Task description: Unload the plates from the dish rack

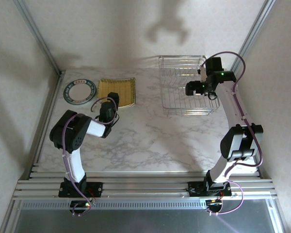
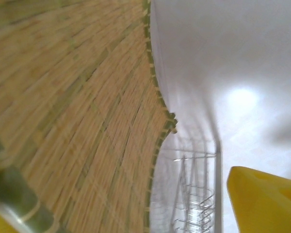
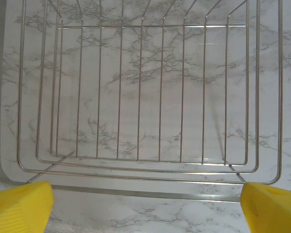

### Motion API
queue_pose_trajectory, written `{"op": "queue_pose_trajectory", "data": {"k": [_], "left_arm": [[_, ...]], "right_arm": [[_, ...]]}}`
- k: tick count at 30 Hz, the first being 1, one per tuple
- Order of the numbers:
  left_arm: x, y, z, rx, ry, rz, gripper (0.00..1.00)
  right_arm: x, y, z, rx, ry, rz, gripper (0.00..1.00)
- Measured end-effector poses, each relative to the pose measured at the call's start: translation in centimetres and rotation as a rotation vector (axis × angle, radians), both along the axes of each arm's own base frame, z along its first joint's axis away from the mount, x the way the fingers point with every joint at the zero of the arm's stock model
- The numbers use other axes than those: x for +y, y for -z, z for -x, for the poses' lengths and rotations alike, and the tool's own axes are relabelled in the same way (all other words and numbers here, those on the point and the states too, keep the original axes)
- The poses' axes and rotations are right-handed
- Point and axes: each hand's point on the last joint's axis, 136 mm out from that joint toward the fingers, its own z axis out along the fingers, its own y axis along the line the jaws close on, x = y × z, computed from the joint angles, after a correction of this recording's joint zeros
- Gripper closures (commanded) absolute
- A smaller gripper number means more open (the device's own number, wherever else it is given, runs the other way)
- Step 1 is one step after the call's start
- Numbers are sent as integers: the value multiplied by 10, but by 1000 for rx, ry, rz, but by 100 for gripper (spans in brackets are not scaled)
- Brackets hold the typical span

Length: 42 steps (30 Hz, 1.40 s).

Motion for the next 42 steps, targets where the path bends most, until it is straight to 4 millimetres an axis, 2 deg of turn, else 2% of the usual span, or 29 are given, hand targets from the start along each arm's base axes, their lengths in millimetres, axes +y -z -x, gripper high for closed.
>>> {"op": "queue_pose_trajectory", "data": {"k": [6,14,21,29,33,36,42], "left_arm": [[0,-8,0,81,31,-119,1],[-1,13,12,199,98,-228,0],[-9,19,14,232,163,-262,0],[-21,12,6,236,234,-289,0],[-22,15,11,261,263,-333,0],[-24,5,17,263,286,-368,1],[-29,-37,23,176,325,-397,0]], "right_arm": [[1,-2,0,-6,-2,-4,1],[4,-11,4,-31,-12,-24,1],[4,-16,7,-51,-15,-29,1],[7,-8,11,-39,-24,-44,1],[6,-6,14,-36,-25,-46,1],[6,-9,17,-46,-24,-47,1],[5,-11,26,-58,-21,-51,1]]}}
